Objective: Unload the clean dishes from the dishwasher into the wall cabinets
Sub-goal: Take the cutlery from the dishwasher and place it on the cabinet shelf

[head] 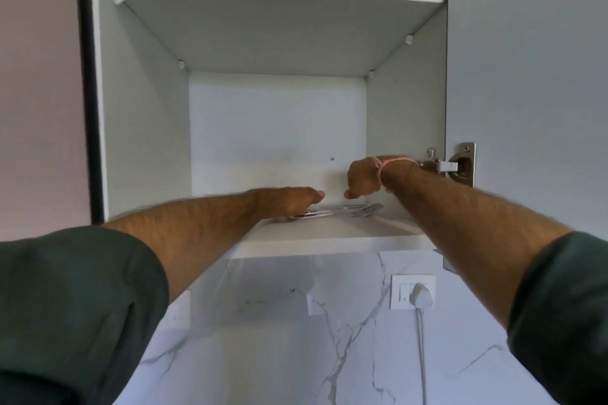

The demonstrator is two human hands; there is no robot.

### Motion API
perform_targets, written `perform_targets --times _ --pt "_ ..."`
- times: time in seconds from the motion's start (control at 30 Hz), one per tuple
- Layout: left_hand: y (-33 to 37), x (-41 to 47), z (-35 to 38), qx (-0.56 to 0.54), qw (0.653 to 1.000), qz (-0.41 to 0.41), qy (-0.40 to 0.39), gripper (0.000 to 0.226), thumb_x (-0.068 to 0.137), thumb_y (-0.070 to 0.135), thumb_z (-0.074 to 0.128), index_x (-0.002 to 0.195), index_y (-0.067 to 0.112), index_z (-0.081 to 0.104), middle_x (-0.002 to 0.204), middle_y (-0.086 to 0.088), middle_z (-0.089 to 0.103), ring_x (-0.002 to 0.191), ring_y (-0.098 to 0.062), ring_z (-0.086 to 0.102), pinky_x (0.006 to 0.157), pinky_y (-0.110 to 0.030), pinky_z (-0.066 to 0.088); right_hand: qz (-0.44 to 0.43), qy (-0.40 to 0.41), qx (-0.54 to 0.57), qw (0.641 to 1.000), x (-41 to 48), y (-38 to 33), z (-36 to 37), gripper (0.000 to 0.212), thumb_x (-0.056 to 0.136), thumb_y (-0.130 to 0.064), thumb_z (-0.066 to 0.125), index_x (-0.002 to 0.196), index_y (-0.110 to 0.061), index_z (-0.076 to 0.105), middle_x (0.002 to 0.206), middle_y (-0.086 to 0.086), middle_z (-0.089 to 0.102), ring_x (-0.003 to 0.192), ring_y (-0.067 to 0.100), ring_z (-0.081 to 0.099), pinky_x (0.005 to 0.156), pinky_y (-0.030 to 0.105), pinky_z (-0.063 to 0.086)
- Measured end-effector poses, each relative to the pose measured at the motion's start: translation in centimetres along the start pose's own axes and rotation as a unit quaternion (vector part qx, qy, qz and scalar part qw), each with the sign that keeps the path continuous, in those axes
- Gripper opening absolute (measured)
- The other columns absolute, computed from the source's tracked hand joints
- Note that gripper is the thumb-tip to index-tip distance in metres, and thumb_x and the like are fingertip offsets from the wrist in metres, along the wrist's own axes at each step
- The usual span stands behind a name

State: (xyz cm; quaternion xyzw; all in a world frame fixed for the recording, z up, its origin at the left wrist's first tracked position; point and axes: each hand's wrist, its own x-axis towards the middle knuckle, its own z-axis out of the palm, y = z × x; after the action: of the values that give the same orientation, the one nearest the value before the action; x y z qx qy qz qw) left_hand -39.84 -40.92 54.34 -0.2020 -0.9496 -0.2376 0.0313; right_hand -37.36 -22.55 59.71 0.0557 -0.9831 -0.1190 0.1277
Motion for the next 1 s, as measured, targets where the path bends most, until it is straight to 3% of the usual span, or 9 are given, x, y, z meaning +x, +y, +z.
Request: perform_targets --times 0.1,0.2,0.3,0.4,0.5,0.67,1.0 --pt "1.4 -3.6 0.2 0.088 0.996 -0.012 0.007 0.047 0.108 0.034 0.030 0.132 -0.001 0.050 0.138 -0.013 0.051 0.128 -0.025 0.048 0.111 -0.033 0.030 -0.029 0.018 -0.017 0.999 1.9 0.6 1.0 0.041 0.074 -0.054 0.049 0.068 -0.014 0.047 0.106 0.015 0.066 0.095 0.032 0.061 0.093 0.045 0.051" --pt "2.5 -6.8 0.7 0.108 0.993 -0.026 0.024 0.046 0.105 0.033 0.026 0.110 -0.003 0.055 0.122 -0.021 0.056 0.110 -0.028 0.054 0.099 -0.039 0.038 -0.027 0.007 -0.017 0.999 -1.8 -0.1 0.6 0.035 0.073 -0.051 0.050 0.070 -0.017 0.047 0.100 0.010 0.062 0.092 0.030 0.060 0.092 0.044 0.052" --pt "4.8 -10.7 1.0 0.091 0.994 -0.030 0.052 0.031 0.108 0.027 0.030 0.098 0.004 0.049 0.109 -0.016 0.053 0.099 -0.022 0.048 0.086 -0.034 0.036 -0.011 0.013 0.001 1.000 -6.5 -0.5 -0.2 0.039 0.064 -0.052 0.047 0.072 -0.014 0.045 0.103 0.008 0.061 0.093 0.032 0.059 0.092 0.044 0.052" --pt "6.5 -14.9 1.8 0.040 0.996 -0.027 0.079 0.043 0.108 0.032 0.032 0.125 -0.001 0.053 0.131 -0.013 0.053 0.121 -0.026 0.049 0.098 -0.029 0.034 -0.003 0.040 0.020 0.999 -12.1 -0.4 -1.5 0.048 0.068 -0.049 0.052 0.101 -0.016 0.061 0.118 0.006 0.063 0.101 0.031 0.060 0.092 0.044 0.051" --pt "8.7 -19.5 3.2 0.005 0.995 -0.016 0.097 0.046 0.107 0.037 0.033 0.139 0.007 0.046 0.146 -0.009 0.045 0.131 -0.025 0.043 0.102 -0.027 0.031 -0.002 0.058 0.047 0.997 -18.3 -0.5 -3.0 0.054 0.078 -0.046 0.058 0.123 -0.015 0.060 0.125 0.007 0.061 0.110 0.030 0.059 0.096 0.043 0.049" --pt "12.8 -25.9 7.1 -0.065 0.994 -0.004 0.092 0.055 0.105 0.044 0.036 0.153 0.018 0.030 0.161 -0.004 0.026 0.144 -0.023 0.030 0.116 -0.033 0.022 0.008 0.073 0.067 0.995 -28.7 -0.7 -4.4 0.044 0.089 -0.032 0.058 0.127 -0.009 0.058 0.125 0.013 0.062 0.111 0.031 0.059 0.097 0.041 0.050" --pt "26.3 -36.0 13.7 -0.215 0.975 0.018 0.042 0.055 0.105 0.044 0.033 0.154 0.020 0.025 0.161 -0.003 0.025 0.144 -0.025 0.031 0.111 -0.037 0.028 0.012 0.059 0.023 0.998 -44.4 3.1 -7.0 0.046 0.094 -0.029 0.059 0.135 -0.010 0.051 0.127 0.011 0.060 0.113 0.028 0.057 0.095 0.034 0.046"
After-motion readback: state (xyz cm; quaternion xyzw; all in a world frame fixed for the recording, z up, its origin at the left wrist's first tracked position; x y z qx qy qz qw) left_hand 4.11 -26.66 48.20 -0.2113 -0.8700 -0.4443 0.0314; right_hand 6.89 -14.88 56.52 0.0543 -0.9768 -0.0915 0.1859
